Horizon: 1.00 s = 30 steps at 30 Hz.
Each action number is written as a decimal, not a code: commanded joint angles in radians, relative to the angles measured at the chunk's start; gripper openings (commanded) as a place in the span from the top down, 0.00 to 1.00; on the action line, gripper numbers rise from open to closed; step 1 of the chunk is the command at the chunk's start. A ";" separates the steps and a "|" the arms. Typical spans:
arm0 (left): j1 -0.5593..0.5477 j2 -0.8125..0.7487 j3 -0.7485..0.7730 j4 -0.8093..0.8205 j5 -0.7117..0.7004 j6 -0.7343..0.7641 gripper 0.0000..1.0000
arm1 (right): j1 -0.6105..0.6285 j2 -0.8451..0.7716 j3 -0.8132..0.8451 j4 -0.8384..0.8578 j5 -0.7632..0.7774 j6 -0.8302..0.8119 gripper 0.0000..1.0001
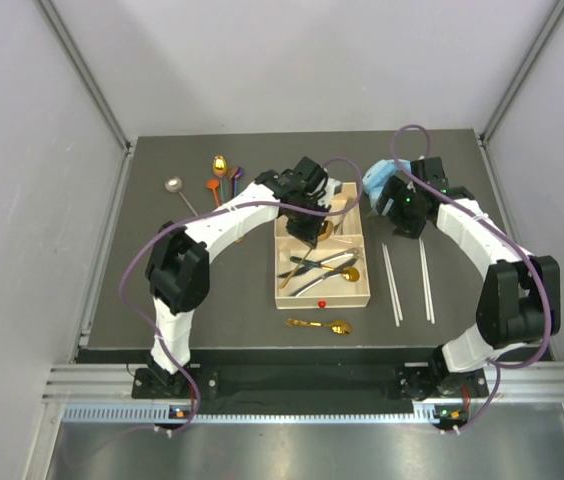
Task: Sort the eating utensils into containers
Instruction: Place the spoon in the storage box.
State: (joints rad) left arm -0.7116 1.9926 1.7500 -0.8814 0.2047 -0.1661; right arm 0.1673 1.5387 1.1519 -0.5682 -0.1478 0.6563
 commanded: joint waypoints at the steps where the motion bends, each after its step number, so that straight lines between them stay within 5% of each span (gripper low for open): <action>1: -0.029 0.020 0.082 0.038 0.099 0.045 1.00 | -0.006 -0.031 0.015 0.034 -0.006 0.003 0.18; 30: -0.055 0.210 0.097 0.022 0.412 0.094 1.00 | -0.008 -0.074 -0.057 0.051 -0.009 0.016 0.18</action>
State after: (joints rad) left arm -0.7666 2.1849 1.8095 -0.8593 0.5304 -0.0750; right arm 0.1669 1.5135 1.0985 -0.5529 -0.1524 0.6605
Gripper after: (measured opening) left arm 0.021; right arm 0.820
